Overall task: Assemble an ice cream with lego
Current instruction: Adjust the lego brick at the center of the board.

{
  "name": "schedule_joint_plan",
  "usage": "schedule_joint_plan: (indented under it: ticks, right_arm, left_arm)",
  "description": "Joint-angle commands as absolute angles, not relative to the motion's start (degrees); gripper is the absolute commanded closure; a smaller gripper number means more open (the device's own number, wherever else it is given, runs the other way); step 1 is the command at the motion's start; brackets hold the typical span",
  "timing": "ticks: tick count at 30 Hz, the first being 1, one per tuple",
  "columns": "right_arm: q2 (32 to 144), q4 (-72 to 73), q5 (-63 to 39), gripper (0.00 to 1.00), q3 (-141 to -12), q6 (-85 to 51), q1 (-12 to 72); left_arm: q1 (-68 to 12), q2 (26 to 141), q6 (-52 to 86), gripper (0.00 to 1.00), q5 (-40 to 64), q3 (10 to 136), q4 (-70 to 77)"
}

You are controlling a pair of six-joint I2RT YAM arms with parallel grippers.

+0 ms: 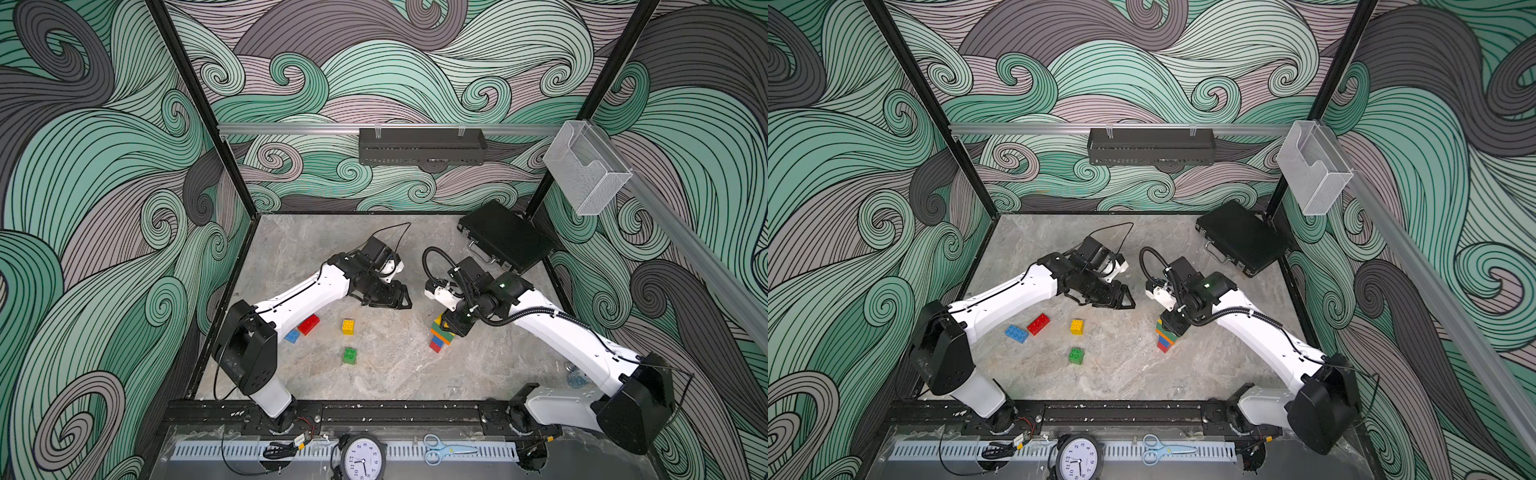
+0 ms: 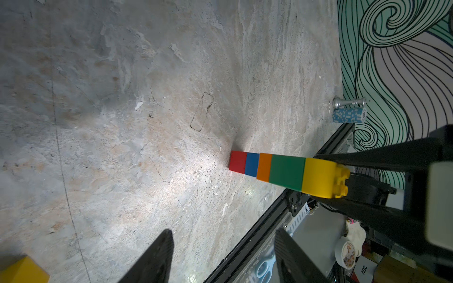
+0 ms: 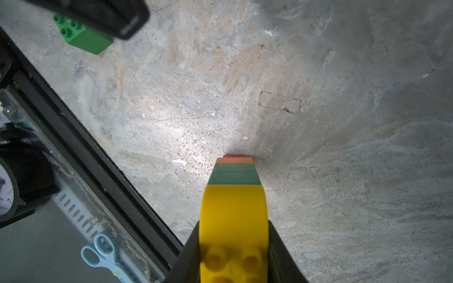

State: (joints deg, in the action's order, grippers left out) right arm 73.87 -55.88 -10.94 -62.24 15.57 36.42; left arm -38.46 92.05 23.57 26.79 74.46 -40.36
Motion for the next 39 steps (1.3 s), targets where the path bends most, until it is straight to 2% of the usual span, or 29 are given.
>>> schedule_joint_plan:
  ticks: [1,8,16,20,27,39]
  right_arm:
    - [74.00,-57.96,-13.54,0.81,-64.62,24.77,37.04]
    - [74.47,-57.84,-4.56,0.84,-64.15,33.88,42.95]
    - [73.23,-56.41,-4.51,0.85,-61.84,41.96,44.81]
    - [72.69,-55.82,-5.89,0.82,-60.61,45.69,44.80]
    - [73.71,-54.15,-5.30,0.72,-59.93,48.54,44.48]
    - [76.30,-53.65,-7.77,0.67,-61.52,51.69,41.20]
  left_arm:
    - [-37.46,89.25,23.81,0.34,25.18,73.05,-42.19]
    - [-34.62,83.55,25.82,0.34,21.65,68.47,-43.42]
    - [-31.38,80.27,26.10,0.33,20.92,67.32,-43.76]
    - [-30.68,80.29,25.93,0.31,20.98,67.39,-43.44]
    - [-30.50,80.42,26.02,0.29,21.58,67.15,-42.80]
    - [-30.32,80.41,25.84,0.28,21.88,66.69,-42.63]
